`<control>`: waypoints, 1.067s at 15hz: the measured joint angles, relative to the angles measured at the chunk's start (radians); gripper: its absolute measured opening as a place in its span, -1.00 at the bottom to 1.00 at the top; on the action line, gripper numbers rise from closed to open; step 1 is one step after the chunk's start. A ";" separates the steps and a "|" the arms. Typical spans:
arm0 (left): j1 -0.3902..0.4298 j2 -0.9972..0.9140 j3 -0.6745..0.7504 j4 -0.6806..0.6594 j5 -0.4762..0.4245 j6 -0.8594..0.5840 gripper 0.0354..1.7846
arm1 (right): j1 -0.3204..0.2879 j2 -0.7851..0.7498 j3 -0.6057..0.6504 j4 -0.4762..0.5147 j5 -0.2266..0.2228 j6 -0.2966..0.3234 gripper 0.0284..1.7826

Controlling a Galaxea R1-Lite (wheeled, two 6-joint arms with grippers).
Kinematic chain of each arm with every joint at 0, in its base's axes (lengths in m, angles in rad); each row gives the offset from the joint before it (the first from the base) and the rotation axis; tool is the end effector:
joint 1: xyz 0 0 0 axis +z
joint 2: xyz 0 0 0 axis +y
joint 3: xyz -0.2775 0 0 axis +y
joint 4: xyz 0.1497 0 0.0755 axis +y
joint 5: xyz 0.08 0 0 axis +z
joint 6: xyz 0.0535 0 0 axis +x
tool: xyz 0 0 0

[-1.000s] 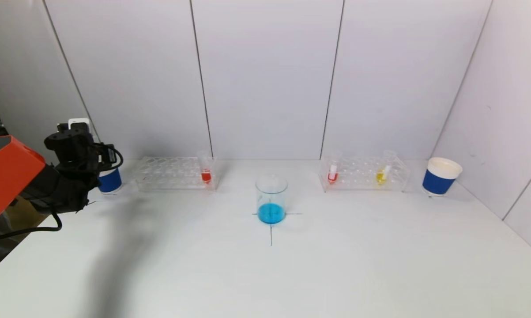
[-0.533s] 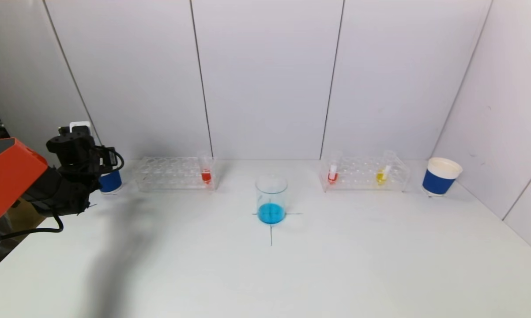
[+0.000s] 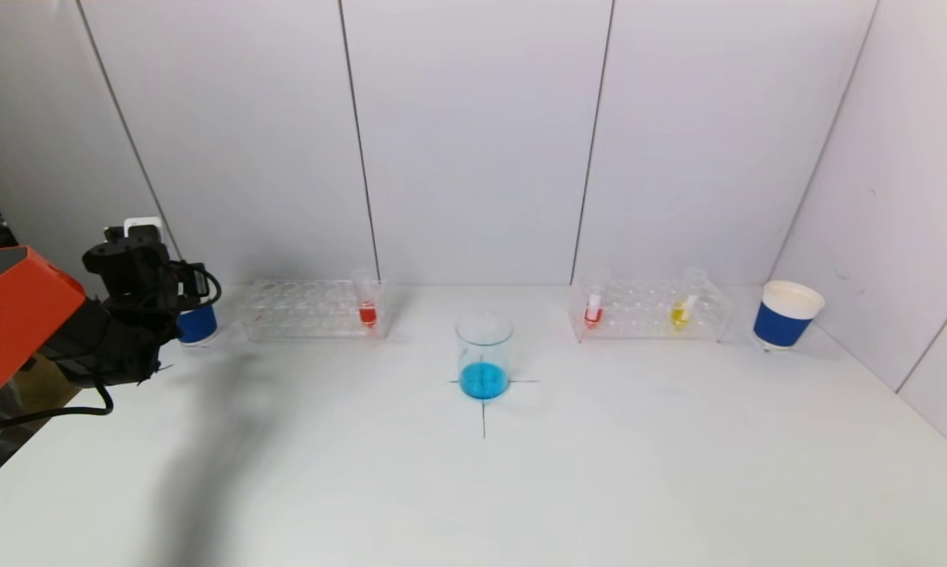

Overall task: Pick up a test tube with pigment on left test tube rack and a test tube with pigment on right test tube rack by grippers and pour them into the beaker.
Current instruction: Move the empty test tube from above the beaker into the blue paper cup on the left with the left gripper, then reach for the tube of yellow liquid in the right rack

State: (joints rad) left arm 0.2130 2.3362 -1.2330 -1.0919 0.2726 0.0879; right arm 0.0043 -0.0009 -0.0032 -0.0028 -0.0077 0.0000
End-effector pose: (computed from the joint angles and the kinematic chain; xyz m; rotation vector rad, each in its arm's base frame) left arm 0.4452 0.1110 0.0990 0.0865 0.0327 0.4848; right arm 0.0054 -0.0004 0.0768 0.0000 -0.0069 -0.0034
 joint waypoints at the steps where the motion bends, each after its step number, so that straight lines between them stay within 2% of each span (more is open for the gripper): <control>1: 0.000 0.000 0.000 0.000 -0.001 -0.002 -0.50 | 0.000 0.000 0.000 0.000 0.000 0.000 0.99; 3: 0.000 0.000 0.001 0.001 -0.002 -0.003 -0.41 | 0.000 0.000 0.000 0.000 0.000 0.000 0.99; 5: 0.000 0.000 0.002 0.001 -0.003 -0.008 -0.20 | 0.000 0.000 0.000 0.000 0.000 0.000 0.99; 9: 0.000 0.000 0.004 0.003 -0.003 -0.013 0.52 | 0.000 0.000 0.000 0.000 0.000 0.000 0.99; 11: 0.000 -0.001 0.004 0.003 -0.004 -0.013 0.79 | 0.000 0.000 0.000 0.000 0.000 0.000 0.99; 13: 0.000 -0.005 0.003 0.002 -0.004 -0.015 0.94 | 0.000 0.000 0.000 0.000 0.000 0.000 0.99; 16: 0.001 -0.033 0.005 0.011 -0.007 -0.016 0.98 | 0.000 0.000 0.000 0.000 0.000 0.000 0.99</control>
State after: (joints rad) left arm 0.2136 2.3034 -1.2277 -1.0813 0.2660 0.0721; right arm 0.0043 -0.0009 -0.0028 -0.0028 -0.0077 0.0000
